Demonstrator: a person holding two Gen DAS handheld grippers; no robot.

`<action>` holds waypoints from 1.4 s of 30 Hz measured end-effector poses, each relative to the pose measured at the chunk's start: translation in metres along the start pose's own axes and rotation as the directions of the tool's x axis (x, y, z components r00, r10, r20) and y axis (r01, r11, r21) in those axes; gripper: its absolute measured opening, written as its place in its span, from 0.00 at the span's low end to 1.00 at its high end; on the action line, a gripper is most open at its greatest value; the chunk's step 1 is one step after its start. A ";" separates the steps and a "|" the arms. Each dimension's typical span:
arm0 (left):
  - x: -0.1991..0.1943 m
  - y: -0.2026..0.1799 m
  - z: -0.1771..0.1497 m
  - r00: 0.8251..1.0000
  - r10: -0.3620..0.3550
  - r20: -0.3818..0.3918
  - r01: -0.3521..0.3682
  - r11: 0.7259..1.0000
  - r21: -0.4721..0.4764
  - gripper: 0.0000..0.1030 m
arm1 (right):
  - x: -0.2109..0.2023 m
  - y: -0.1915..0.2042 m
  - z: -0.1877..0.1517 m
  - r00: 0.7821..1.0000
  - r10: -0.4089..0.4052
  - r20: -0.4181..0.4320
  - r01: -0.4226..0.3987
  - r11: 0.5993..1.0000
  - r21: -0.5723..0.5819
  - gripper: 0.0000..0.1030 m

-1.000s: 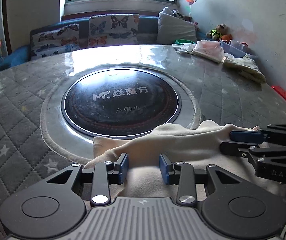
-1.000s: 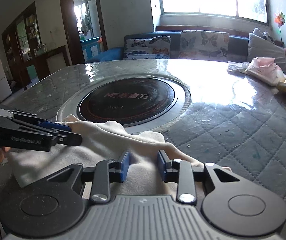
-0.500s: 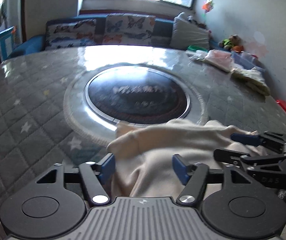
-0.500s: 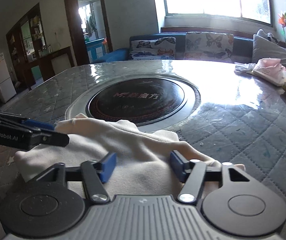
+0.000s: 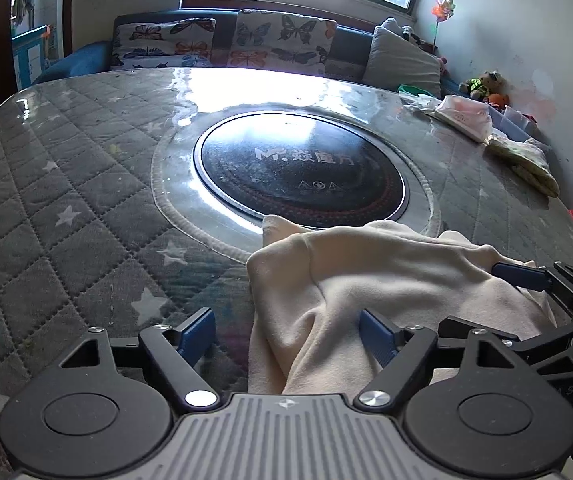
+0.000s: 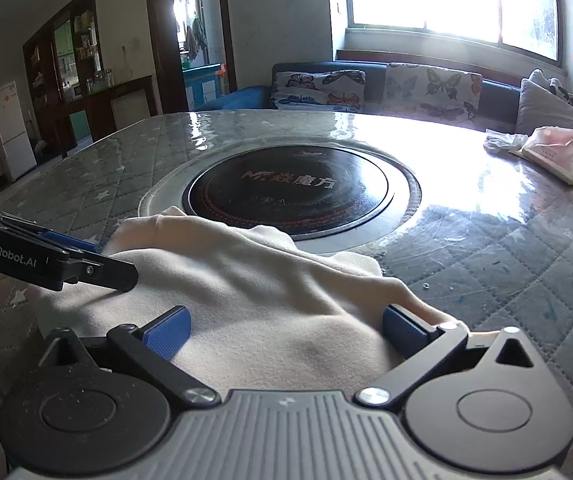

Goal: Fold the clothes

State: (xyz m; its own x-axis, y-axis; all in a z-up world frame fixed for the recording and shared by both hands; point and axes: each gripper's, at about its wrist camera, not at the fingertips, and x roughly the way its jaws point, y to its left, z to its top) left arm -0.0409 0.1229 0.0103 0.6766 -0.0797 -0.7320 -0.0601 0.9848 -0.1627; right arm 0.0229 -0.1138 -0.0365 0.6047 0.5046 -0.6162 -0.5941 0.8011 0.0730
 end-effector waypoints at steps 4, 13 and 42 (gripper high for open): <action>0.001 -0.003 0.000 1.000 0.002 -0.001 -0.002 1.000 0.010 0.79 | 0.001 0.003 -0.001 1.000 -0.013 -0.002 0.013 1.000 -0.022 1.00; 0.006 -0.012 -0.002 0.999 0.032 -0.021 -0.031 0.999 0.031 0.96 | 0.003 0.002 0.005 0.999 -0.012 -0.038 0.011 1.000 -0.022 1.00; 0.006 -0.017 -0.010 0.998 0.065 -0.001 -0.065 0.996 0.053 1.00 | -0.067 0.010 -0.044 0.998 -0.060 -0.024 0.056 0.988 -0.146 1.00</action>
